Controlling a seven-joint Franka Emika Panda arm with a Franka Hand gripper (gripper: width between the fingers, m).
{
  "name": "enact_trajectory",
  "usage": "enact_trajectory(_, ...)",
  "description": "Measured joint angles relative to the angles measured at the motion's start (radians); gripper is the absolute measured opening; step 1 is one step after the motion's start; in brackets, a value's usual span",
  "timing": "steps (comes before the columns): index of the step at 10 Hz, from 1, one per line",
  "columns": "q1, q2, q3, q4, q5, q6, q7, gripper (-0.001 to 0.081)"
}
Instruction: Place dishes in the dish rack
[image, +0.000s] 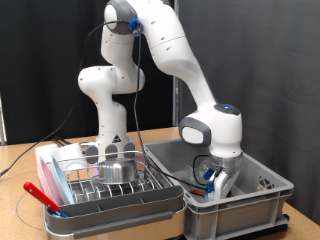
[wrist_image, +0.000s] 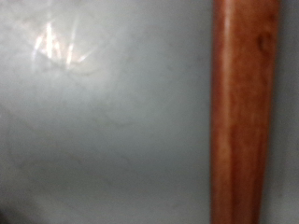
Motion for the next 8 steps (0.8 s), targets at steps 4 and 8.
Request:
enact_trajectory(4, -0.01, 0.005, -0.006, 0.009, 0.014, 0.003, 0.003, 0.0563)
enact_trajectory(8, -0.048, 0.006, 0.026, 0.008, 0.06, 0.003, -0.018, 0.0244)
